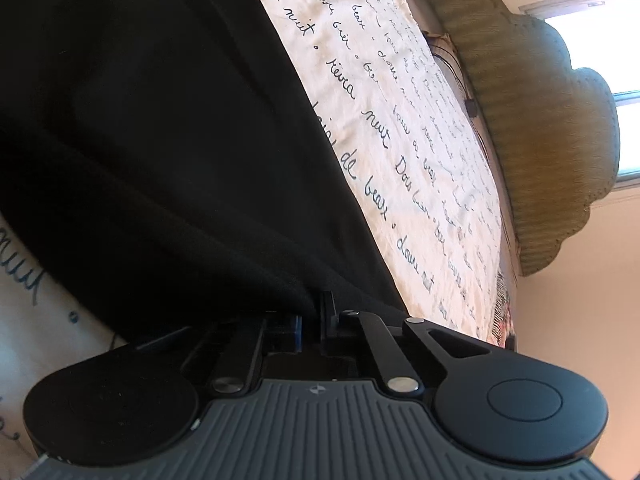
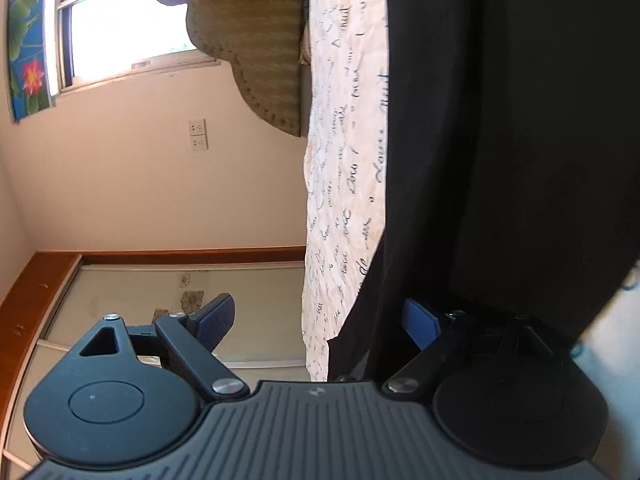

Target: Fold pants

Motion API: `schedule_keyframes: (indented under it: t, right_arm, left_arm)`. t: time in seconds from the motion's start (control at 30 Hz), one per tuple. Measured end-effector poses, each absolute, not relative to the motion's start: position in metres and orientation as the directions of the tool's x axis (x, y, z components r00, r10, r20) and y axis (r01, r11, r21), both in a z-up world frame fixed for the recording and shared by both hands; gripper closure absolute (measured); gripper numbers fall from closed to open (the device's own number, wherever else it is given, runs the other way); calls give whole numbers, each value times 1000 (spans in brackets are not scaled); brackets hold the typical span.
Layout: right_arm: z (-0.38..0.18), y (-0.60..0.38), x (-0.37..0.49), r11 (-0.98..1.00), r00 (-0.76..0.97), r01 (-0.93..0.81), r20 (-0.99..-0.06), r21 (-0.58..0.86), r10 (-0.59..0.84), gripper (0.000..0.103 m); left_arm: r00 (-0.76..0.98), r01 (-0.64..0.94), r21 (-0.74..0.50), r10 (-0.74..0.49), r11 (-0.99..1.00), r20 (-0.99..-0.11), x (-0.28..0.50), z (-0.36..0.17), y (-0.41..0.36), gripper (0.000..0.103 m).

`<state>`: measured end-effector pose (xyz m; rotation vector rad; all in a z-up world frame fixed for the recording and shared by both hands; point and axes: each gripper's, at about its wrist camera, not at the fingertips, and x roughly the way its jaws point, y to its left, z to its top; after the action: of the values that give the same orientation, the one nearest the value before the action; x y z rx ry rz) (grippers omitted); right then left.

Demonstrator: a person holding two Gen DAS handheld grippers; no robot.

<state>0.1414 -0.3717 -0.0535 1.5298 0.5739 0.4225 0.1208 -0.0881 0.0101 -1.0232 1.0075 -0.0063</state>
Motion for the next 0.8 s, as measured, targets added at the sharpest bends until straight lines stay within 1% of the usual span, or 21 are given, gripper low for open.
schedule_keyframes:
  t: [0.07,0.13,0.2,0.23,0.3,0.33,0.37,0.43,0.5,0.57,0.63,0.7,0.77,0.8]
  right_arm:
    - [-60,-379,144,-38,832,97,-61,995,551,13]
    - [-65,-391,140,-84,878,77,-28,993,478,16]
    - [-64,-409,133,-84,919,50,-13,995,393,31]
    - [-63,-420,129,-77,935,39,-9,996,354,43]
    - [-63,-442,123,-73,961,18,3,997,275,49]
    - [-63,-452,121,-66,969,23,-6,998,248,57]
    - [-63,-461,119,-63,974,45,-30,997,227,63]
    - [-67,-474,118,-75,972,100,-81,992,220,63]
    - [-68,-478,118,-52,972,115,-102,992,213,73]
    - [-66,-479,118,-17,972,131,-125,991,200,90]
    - [-68,-481,118,-7,975,148,-144,989,171,94]
    - [-71,-487,116,-9,976,164,-161,986,146,95]
    - [-75,-494,119,-33,968,202,-195,979,158,94]
    - [-76,-495,122,-37,966,204,-195,978,172,94]
  left_arm:
    - [574,-415,-718,-452,558,-683,120,10,-84,96]
    - [580,-403,-727,-459,555,-673,119,12,-82,96]
    - [590,-389,-734,-462,557,-662,122,13,-78,96]
    - [592,-383,-735,-463,559,-660,123,13,-78,96]
    - [587,-377,-738,-472,559,-658,121,11,-77,96]
    - [582,-377,-738,-477,559,-659,121,9,-79,96]
    - [577,-377,-738,-481,559,-660,121,8,-79,96]
    - [563,-381,-735,-490,561,-666,115,6,-78,96]
    - [553,-385,-734,-497,560,-669,116,4,-78,96]
    - [549,-383,-735,-501,560,-669,114,4,-77,95]
    - [549,-384,-734,-501,560,-669,113,4,-76,93]
    - [548,-387,-732,-499,561,-671,112,4,-75,92]
    - [548,-388,-732,-498,560,-672,110,3,-73,90]
    - [548,-389,-732,-498,559,-672,109,3,-72,89]
